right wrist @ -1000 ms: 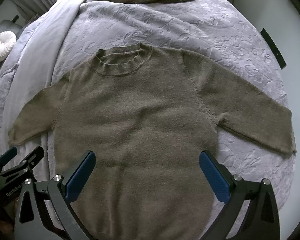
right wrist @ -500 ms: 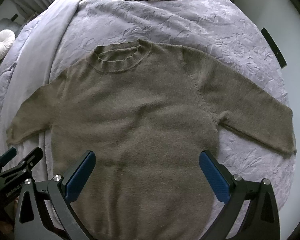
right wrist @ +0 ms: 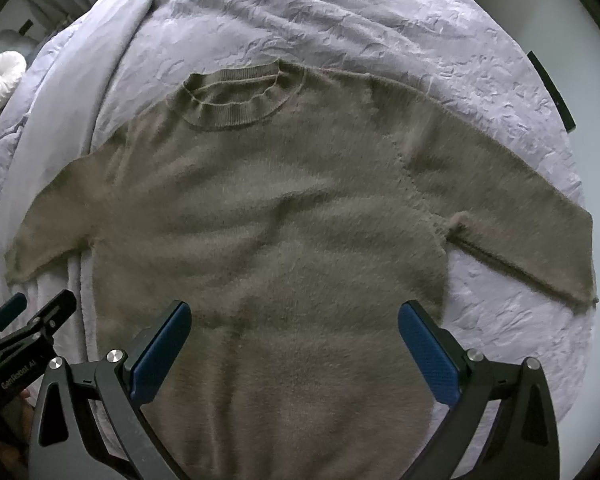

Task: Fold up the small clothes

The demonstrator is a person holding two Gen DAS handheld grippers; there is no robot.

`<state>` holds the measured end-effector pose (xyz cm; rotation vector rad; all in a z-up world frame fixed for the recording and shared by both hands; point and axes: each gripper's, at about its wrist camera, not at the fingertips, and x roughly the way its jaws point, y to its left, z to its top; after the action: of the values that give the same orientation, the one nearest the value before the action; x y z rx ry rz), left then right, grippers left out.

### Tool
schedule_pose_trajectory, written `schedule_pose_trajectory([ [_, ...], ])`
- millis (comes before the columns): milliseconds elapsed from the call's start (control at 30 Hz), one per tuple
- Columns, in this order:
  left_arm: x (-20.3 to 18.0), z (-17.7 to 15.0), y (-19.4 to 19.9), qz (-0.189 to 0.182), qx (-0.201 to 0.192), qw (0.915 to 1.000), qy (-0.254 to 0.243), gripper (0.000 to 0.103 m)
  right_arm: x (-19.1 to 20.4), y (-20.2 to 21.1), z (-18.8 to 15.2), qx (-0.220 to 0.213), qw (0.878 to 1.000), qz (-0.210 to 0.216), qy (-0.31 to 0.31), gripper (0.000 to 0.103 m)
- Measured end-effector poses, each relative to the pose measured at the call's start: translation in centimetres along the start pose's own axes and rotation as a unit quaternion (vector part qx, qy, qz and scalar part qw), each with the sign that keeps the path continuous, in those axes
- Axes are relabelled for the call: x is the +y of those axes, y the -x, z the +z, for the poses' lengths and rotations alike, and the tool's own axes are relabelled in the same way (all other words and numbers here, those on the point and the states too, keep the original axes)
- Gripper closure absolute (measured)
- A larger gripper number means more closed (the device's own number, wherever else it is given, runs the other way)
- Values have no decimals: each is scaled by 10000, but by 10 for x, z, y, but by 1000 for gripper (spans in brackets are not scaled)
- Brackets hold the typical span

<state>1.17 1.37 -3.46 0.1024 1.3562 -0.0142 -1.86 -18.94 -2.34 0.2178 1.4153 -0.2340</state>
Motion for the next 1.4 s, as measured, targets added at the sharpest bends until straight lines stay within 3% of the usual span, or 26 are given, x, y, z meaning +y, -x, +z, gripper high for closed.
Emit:
schedule_pose_trajectory([
  [967,54,-7,-12,-105,-55,9995,304,0,59,-8,-17,54,9996,197,211,0],
  [1200,89,-13,-24,-315,-74,9985,451,0,103,-20,-31,97,9964,700,467,0],
  [1300,116,-17,-39,-425,-39,9968,670,0,124,-31,-40,147,9917,1185,486,0],
  [1400,153,-20,-57,-798,50,9915,1027,0,147,-45,-49,273,9834,1722,502,0],
])
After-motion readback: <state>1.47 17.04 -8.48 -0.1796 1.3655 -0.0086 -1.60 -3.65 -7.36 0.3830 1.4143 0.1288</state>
